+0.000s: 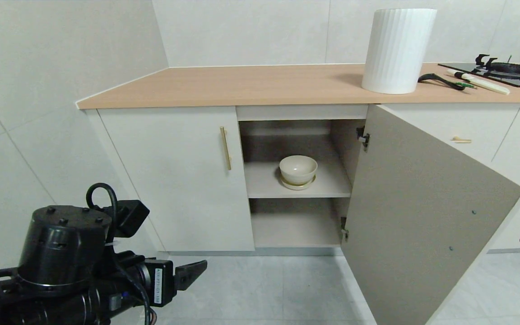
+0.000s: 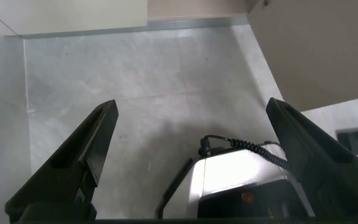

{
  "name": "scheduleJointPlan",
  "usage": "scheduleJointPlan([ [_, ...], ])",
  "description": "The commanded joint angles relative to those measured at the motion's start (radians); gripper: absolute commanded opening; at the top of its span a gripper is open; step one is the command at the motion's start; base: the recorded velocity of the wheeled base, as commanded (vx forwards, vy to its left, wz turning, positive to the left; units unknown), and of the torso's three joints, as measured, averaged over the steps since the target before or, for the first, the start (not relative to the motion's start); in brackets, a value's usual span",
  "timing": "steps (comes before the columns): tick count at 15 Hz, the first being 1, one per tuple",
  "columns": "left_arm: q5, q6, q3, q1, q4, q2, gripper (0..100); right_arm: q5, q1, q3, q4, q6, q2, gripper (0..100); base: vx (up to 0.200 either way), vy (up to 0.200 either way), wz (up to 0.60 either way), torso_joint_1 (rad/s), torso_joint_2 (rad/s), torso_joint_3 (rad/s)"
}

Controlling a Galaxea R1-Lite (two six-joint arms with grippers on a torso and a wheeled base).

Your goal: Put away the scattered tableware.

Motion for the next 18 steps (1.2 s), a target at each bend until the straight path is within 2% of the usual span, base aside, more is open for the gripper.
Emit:
scheduleJointPlan([
  [1,0.000,-0.001,0.000,0.000,-0.001,0.004,100,-0.045,-0.132,-0.055,0.013,-0.009,-0.002,100,0.000,0.000,0.00,0.000,0.00,0.000],
  [3,0.000,-0.001,0.000,0.000,-0.001,0.006,100,-0.056,-0.215,-0.092,0.022,-0.016,-0.006,100,0.000,0.000,0.00,0.000,0.00,0.000],
  [5,0.000,-0.001,0.000,0.000,-0.001,0.006,100,-0.114,-0.293,-0.106,0.013,-0.021,0.009,100,0.000,0.000,0.00,0.000,0.00,0.000],
  [6,0.000,-0.001,0.000,0.000,-0.001,0.006,100,-0.116,-0.295,-0.106,0.013,-0.022,0.009,100,0.000,0.000,0.00,0.000,0.00,0.000],
  [7,-0.001,-0.001,0.000,0.000,-0.001,0.007,100,-0.126,-0.356,-0.117,-0.002,-0.045,0.017,100,0.000,0.000,0.00,0.000,0.00,0.000],
  [10,-0.001,-0.001,0.000,0.000,0.000,0.007,100,-0.126,-0.454,-0.104,-0.140,-0.058,0.061,100,0.000,0.000,0.00,0.000,0.00,0.000],
  [12,-0.001,-0.001,0.000,0.000,0.000,0.007,100,-0.125,-0.470,-0.097,-0.208,-0.053,0.093,100,0.000,0.000,0.00,0.000,0.00,0.000],
  [15,-0.001,-0.001,0.000,0.000,-0.001,0.007,100,-0.123,-0.507,-0.071,-0.396,0.001,0.193,100,0.000,0.000,0.00,0.000,0.00,0.000],
  [18,-0.001,-0.001,0.000,0.000,0.000,0.007,100,-0.120,-0.507,-0.072,-0.459,0.062,0.265,100,0.000,0.000,0.00,0.000,0.00,0.000],
])
